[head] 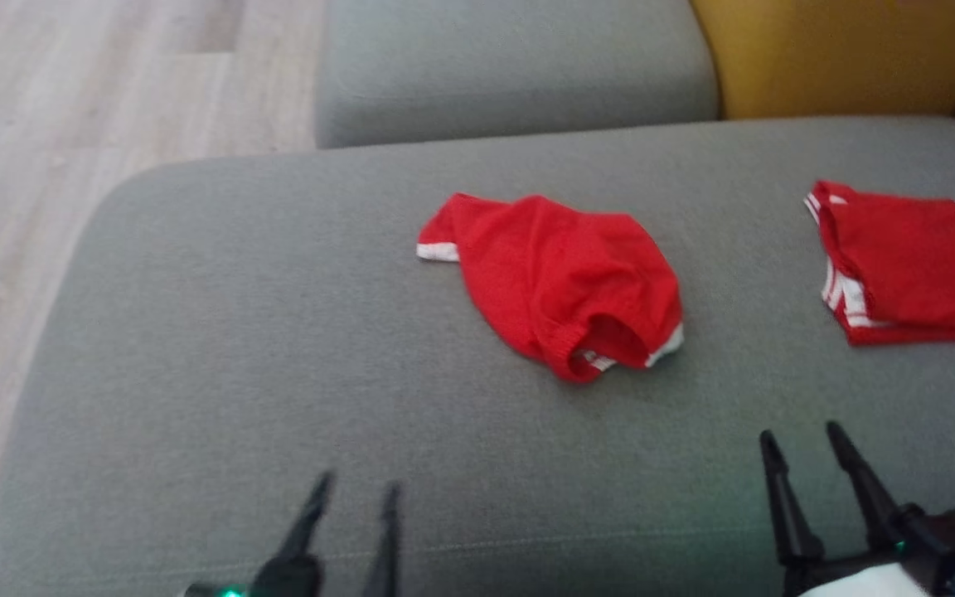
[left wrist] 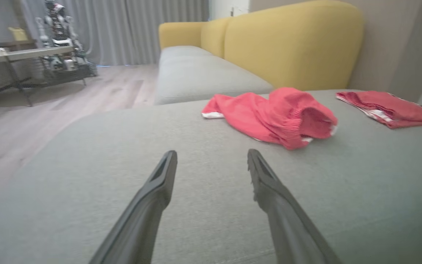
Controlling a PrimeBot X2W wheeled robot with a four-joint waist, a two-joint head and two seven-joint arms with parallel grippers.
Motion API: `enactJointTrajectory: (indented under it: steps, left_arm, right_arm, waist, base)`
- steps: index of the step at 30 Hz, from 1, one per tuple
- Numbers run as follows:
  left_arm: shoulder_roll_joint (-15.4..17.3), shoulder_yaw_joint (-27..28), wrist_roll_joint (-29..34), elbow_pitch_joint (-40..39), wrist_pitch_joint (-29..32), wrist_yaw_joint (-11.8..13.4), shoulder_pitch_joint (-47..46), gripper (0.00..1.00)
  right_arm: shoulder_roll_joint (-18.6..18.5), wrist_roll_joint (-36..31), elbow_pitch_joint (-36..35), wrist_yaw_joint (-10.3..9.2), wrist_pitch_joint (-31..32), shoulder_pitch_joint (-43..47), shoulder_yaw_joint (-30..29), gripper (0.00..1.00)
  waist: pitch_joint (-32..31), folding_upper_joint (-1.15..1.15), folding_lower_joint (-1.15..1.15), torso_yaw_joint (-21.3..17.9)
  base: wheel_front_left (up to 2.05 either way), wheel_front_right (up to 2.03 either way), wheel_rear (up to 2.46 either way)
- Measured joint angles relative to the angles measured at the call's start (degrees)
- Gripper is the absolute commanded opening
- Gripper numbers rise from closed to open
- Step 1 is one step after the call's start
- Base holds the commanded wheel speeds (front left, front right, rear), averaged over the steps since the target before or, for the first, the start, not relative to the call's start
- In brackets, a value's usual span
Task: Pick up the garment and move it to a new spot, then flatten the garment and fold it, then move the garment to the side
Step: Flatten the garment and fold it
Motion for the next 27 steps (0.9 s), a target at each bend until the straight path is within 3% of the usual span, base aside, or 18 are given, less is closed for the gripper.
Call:
enactJointTrajectory:
  steps: [8,11,19,27]
  left_arm:
    - [-0.2,-9.1,0.1,5.8,0.0,-8.1,-14.9,1.00]
    - [-0.4,-14.5,0.2,13.4,0.0,-10.2,-23.2,1.00]
    - [-0.5,-23.5,-2.8,28.7,0.1,-9.6,-37.5,1.00]
    - [-0.6,-31.5,-8.3,34.7,0.0,-9.1,-48.0,1.00]
  right_arm:
    - [0.1,-3.8,-0.9,0.00,0.0,-2.4,-1.8,1.00]
    - [0.1,-4.7,-1.6,0.00,0.0,-5.4,-2.6,1.00]
    - [0.1,-5.0,-2.0,0.00,0.0,-9.0,-1.4,1.00]
    - [0.1,-4.8,-2.1,0.00,0.0,-10.6,-1.4,1.00]
  waist:
    - [4.9,0.00,0.00,-4.8]
    - [8.8,0.00,0.00,-7.1]
    - [15.4,0.00,0.01,-12.4]
    - [20.8,0.00,0.01,-15.9]
  base:
    - [0.00,0.00,0.00]
    - [0.00,0.00,0.00]
    - [0.00,0.00,0.00]
    - [0.00,0.00,0.00]
